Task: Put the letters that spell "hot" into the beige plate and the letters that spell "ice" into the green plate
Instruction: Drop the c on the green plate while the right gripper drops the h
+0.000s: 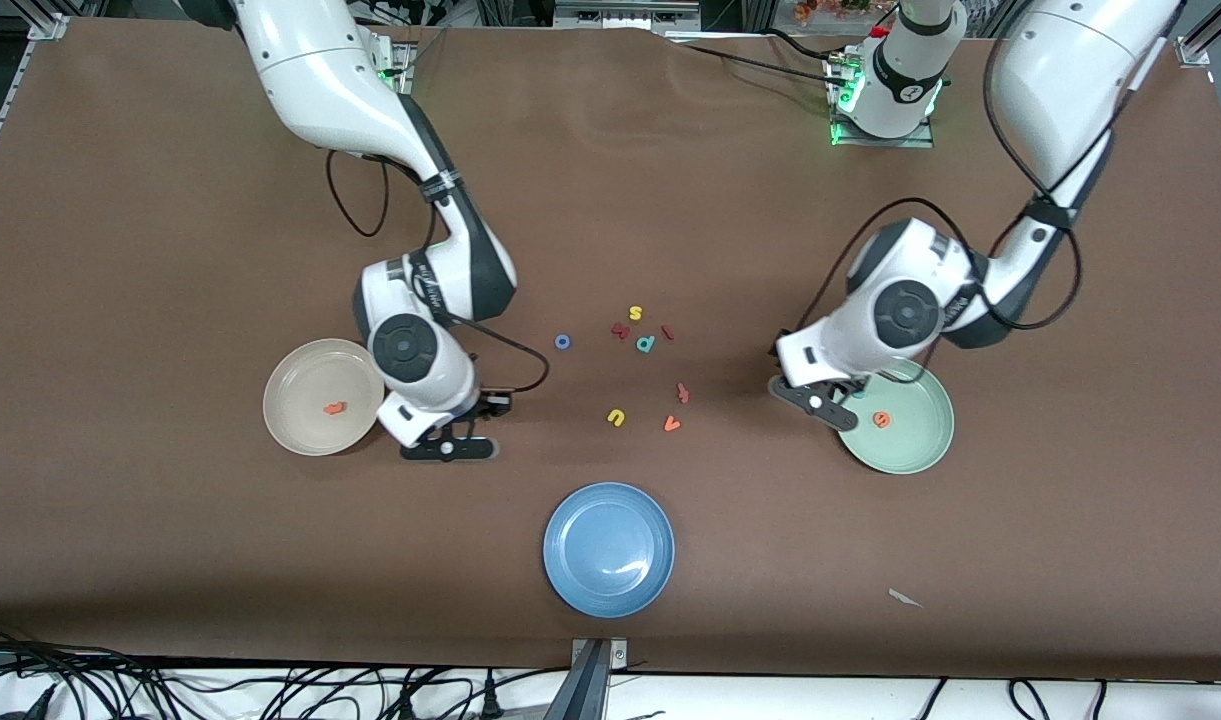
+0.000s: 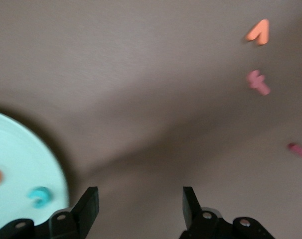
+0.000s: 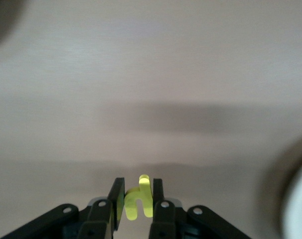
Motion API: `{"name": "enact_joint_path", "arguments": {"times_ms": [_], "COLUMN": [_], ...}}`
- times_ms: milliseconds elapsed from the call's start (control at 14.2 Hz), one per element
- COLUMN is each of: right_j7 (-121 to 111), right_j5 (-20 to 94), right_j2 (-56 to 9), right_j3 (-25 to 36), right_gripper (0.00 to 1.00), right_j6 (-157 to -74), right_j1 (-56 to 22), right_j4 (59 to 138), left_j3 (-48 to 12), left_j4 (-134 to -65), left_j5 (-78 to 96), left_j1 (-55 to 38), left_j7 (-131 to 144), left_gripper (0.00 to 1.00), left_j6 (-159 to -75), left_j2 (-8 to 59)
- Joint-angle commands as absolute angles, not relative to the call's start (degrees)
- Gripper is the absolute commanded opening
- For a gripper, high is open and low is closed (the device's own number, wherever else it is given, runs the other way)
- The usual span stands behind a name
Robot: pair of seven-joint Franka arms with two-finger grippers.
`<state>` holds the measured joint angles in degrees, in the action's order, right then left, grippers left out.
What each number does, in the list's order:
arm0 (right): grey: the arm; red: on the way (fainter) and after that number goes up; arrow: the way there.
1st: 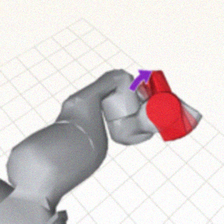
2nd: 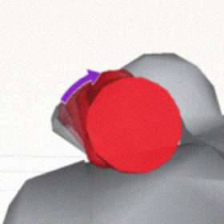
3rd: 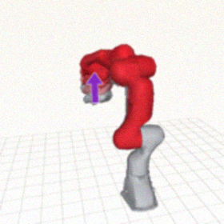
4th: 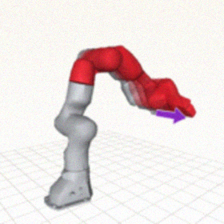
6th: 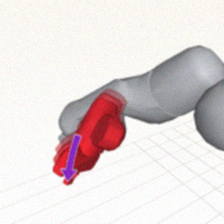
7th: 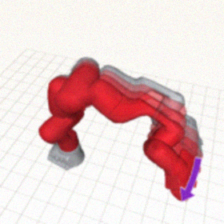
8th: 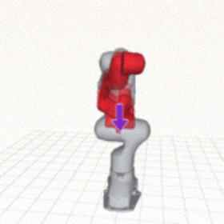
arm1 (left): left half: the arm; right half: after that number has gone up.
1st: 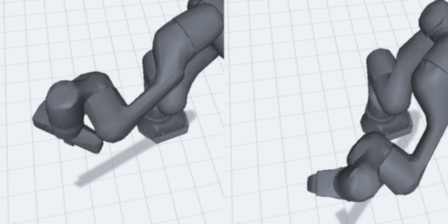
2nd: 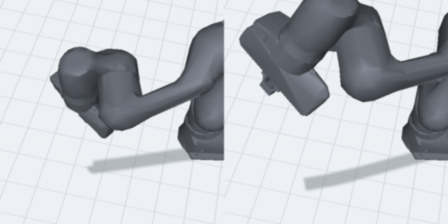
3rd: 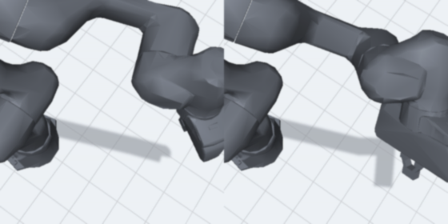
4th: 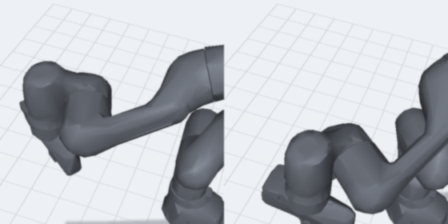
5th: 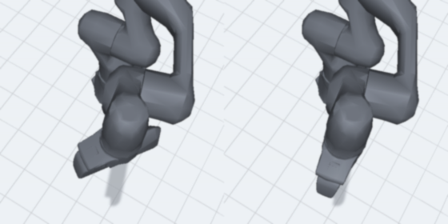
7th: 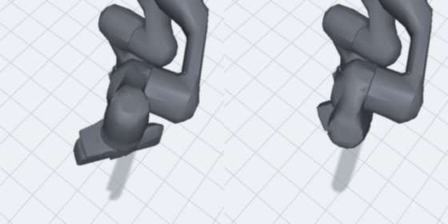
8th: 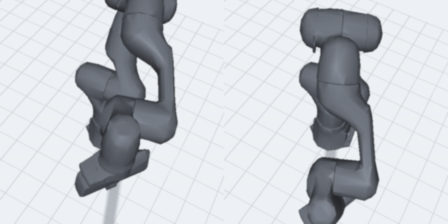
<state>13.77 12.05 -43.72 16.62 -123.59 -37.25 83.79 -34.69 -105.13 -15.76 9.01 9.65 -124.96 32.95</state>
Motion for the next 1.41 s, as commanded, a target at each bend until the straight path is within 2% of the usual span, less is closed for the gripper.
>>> {"name": "enact_joint_path", "arguments": {"times_ms": [0,211,352,704,774,844,915,985,1055,1337], "right_j7": [2.6,-7.97,-11.59,-14.5,-14.41,-14.15,-14.06,-13.63,-13.62,-4.0], "right_j5": [13.01,13.27,13.97,16.17,16.43,17.22,18.62,21.24,23.01,23.47], "right_j2": [-36.05,-32.7,-31.64,-31.02,-31.03,-30.94,-30.85,-30.76,-30.59,-30.5], "right_j3": [21.25,26.79,28.03,27.95,27.86,27.6,27.51,27.42,27.42,23.84], "right_gripper": [0.14,0.14,0.14,0.16,0.24,0.39,0.69,0.94,1.0,1.0], "right_j6": [-123.92,-124.63,-124.98,-134.46,-134.12,-133.51,-132.55,-131.67,-130.7,-130.34], "right_j1": [-37.27,-36.65,-35.25,-33.57,-33.57,-33.66,-33.66,-33.66,-33.66,-34.8], "right_j4": [94.19,100.71,103.08,111.53,111.71,111.71,111.53,111.36,111.1,108.46], "left_j3": [-34.8,-34.45,-34.45,-34.54,-34.54,-34.45,-34.45,-34.37,-34.28,-34.28], "left_j4": [-105.38,-105.03,-104.94,-105.29,-105.29,-105.29,-105.21,-105.29,-105.38,-105.21], "left_j5": [-15.56,-15.91,-16.35,-15.82,-15.73,-15.82,-15.99,-16.17,-16.43,-16.44], "left_j1": [4.24,-1.66,-3.59,-5.53,-5.36,-5.62,-5.62,-5.63,-5.63,-6.5], "left_j7": [22.19,35.56,41.46,56.76,58.52,59.58,60.11,61.07,62.13,65.38], "left_gripper": [0.75,0.75,0.73,0.57,0.57,0.57,0.55,0.55,0.55,0.52], "left_j6": [-124.28,-124.8,-125.94,-134.28,-134.91,-135.17,-135.35,-135.7,-136.31,-137.81], "left_j2": [32.87,34.45,35.68,39.46,39.81,40.16,40.6,41.21,41.66,43.15]}}
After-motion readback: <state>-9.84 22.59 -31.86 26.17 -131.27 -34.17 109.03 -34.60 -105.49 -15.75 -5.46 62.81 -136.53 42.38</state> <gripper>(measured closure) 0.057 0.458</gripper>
